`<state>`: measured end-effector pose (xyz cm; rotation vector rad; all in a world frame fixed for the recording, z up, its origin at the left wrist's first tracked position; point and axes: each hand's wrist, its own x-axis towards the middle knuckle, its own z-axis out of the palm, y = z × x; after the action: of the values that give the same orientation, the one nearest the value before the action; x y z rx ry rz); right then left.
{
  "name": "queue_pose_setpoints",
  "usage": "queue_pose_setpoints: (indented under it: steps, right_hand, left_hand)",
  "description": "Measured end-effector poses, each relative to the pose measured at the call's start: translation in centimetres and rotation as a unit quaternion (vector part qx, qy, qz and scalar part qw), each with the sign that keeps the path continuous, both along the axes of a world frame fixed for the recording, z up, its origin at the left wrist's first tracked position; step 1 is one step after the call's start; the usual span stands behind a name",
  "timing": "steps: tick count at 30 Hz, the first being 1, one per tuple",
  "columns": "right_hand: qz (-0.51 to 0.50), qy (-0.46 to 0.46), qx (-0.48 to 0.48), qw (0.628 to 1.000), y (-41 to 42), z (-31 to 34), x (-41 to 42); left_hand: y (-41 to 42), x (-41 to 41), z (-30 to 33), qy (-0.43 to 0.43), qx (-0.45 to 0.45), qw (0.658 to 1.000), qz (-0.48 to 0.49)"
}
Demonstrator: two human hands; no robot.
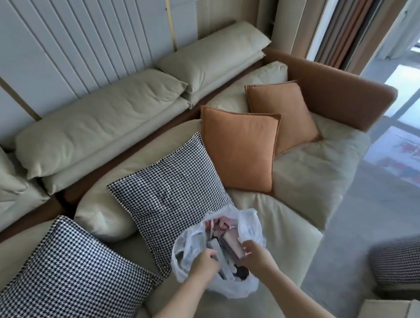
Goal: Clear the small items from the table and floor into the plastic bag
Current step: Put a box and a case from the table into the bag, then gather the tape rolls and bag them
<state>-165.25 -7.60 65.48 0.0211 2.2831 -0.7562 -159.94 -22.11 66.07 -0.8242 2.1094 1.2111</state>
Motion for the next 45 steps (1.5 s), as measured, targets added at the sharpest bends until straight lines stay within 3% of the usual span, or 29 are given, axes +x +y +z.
queue_pose_setpoints:
  steps: [9, 15, 20, 24, 30, 35, 45]
  right_hand:
    - [-0.040, 0.081, 0.059, 0.994, 5.5, 4.3, 8.9]
    - [-0.103, 0.132, 0.124, 0.978, 8.7, 6.5, 16.4]
    - [-0.133, 0.135, 0.185, 0.964, 12.2, 6.4, 23.4]
    - [-0.213, 0.114, 0.196, 0.950, 15.3, 6.1, 29.3]
    - [-0.363, 0.071, 0.190, 0.909, 19.8, 5.8, 39.2]
    - [-0.500, 0.042, 0.169, 0.848, 22.2, 4.9, 48.2]
    - [-0.622, -0.004, 0.136, 0.771, 23.5, 2.8, 66.7]
  left_hand:
    - [3.4, 4.8, 6.1, 0.079, -0.081, 0.958, -0.265]
    - [7.3, 8.4, 7.5, 0.125, -0.139, 0.894, -0.406]
    - [12.5, 11.8, 7.1, 0.122, -0.134, 0.838, -0.514]
    - [17.4, 15.1, 6.8, 0.139, -0.126, 0.780, -0.597]
    - [24.4, 21.6, 6.6, 0.136, -0.104, 0.703, -0.690]
    - [28.6, 28.4, 5.7, 0.139, -0.088, 0.628, -0.761]
    - [33.3, 44.2, 3.9, 0.113, -0.093, 0.540, -0.829]
